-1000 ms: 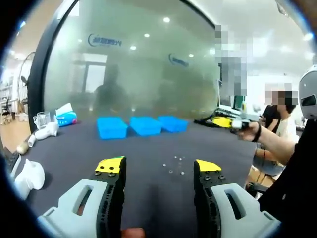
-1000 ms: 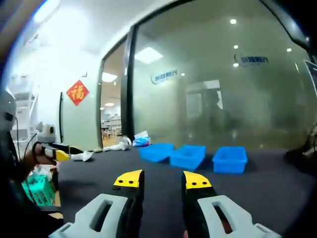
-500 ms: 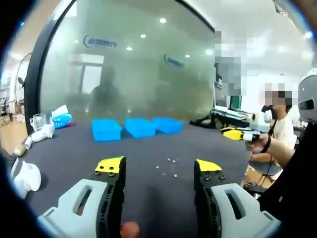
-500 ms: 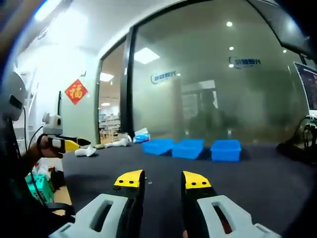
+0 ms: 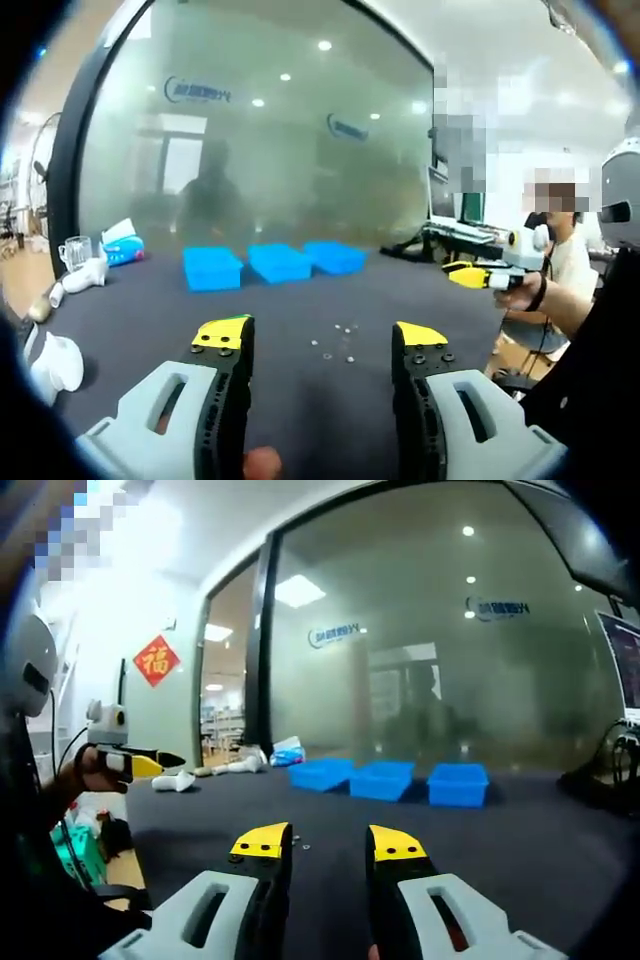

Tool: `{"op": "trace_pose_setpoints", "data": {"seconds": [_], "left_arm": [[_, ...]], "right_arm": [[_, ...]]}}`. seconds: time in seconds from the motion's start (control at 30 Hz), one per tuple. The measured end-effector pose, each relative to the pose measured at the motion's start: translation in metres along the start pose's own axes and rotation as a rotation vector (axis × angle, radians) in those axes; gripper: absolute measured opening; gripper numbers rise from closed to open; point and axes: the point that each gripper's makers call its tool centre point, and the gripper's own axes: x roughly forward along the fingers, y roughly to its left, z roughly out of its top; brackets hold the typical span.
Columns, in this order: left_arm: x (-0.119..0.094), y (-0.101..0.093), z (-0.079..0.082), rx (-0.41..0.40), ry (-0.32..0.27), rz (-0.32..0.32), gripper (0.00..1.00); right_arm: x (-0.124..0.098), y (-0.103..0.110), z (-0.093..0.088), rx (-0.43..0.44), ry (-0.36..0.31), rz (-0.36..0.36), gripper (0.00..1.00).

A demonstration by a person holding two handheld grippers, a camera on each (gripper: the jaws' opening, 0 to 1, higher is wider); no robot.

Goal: Sort the screws, nuts, and washers into the corresponding bins

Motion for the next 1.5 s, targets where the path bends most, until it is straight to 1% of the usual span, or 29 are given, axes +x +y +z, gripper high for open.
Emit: {"op": "trace_pose_setpoints", "data": {"seconds": [0.3, 0.6, 0.8, 0.93, 1.0, 1.03, 1.2, 1.27, 1.33, 1.37, 1.5], "left_arm": [[-0.003, 0.004, -0.004, 0.001, 0.005, 0.014, 0.53], [-0.002, -0.001, -0.007, 0.034, 0.040, -0.008, 0.54], [0.003, -0.011, -0.017, 0.127, 0.117, -0.049, 0.54], [0.007, -0.016, -0.019, 0.129, 0.150, -0.089, 0.54], [0.009, -0.016, -0.019, 0.120, 0.169, -0.114, 0.54], [0.010, -0.016, -0.020, 0.124, 0.190, -0.133, 0.54], [0.016, -0.010, -0.023, 0.158, 0.255, -0.171, 0.54], [0.021, -0.009, -0.022, 0.190, 0.279, -0.193, 0.54], [0.026, -0.008, -0.022, 0.241, 0.308, -0.217, 0.54], [0.029, -0.008, -0.021, 0.248, 0.314, -0.228, 0.54], [0.045, 0.000, -0.019, 0.269, 0.337, -0.224, 0.54]], "right_arm": [[0.000, 0.003, 0.003, -0.009, -0.004, 0.004, 0.26], [-0.001, 0.006, -0.001, -0.021, 0.006, 0.015, 0.27], [-0.001, 0.007, -0.006, -0.038, 0.028, 0.028, 0.28], [-0.003, 0.009, -0.008, -0.033, 0.038, 0.042, 0.29], [-0.004, 0.013, -0.013, -0.031, 0.069, 0.067, 0.30], [-0.005, 0.013, -0.015, -0.036, 0.077, 0.075, 0.30], [-0.009, 0.017, -0.020, -0.046, 0.108, 0.106, 0.30], [-0.010, 0.017, -0.022, -0.048, 0.123, 0.114, 0.30], [-0.011, 0.019, -0.025, -0.053, 0.136, 0.127, 0.31], [-0.011, 0.021, -0.026, -0.055, 0.143, 0.136, 0.31], [-0.012, 0.025, -0.028, -0.061, 0.153, 0.151, 0.31]]}}
